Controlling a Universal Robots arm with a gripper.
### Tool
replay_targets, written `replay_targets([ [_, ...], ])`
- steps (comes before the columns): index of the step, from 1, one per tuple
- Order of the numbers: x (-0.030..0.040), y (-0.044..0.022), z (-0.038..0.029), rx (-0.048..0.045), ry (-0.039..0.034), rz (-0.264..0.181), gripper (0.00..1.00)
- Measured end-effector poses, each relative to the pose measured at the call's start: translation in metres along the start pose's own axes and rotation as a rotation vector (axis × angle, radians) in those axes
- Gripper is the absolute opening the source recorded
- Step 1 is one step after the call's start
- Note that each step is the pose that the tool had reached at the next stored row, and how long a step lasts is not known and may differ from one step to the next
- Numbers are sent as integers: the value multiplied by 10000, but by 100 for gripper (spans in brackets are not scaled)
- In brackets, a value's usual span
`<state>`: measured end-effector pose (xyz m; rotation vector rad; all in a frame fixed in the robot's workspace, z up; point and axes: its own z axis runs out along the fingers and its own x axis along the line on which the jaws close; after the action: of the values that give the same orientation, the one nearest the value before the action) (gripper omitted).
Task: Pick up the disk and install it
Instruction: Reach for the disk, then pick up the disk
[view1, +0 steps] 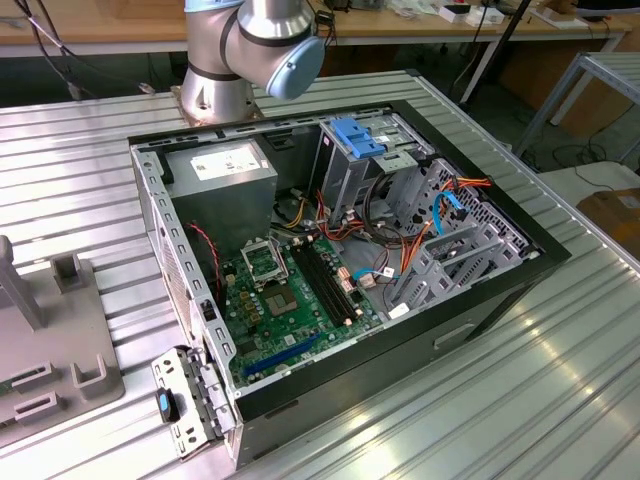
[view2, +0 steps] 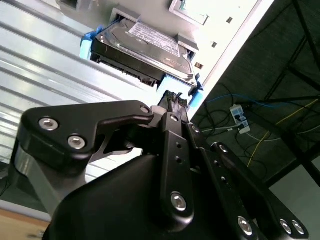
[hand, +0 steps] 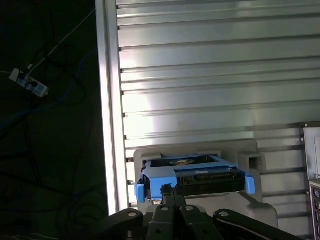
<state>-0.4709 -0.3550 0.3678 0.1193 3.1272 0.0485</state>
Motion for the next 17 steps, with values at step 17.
replay_targets([
  [17,-11,-5,171,35,171,5,11],
])
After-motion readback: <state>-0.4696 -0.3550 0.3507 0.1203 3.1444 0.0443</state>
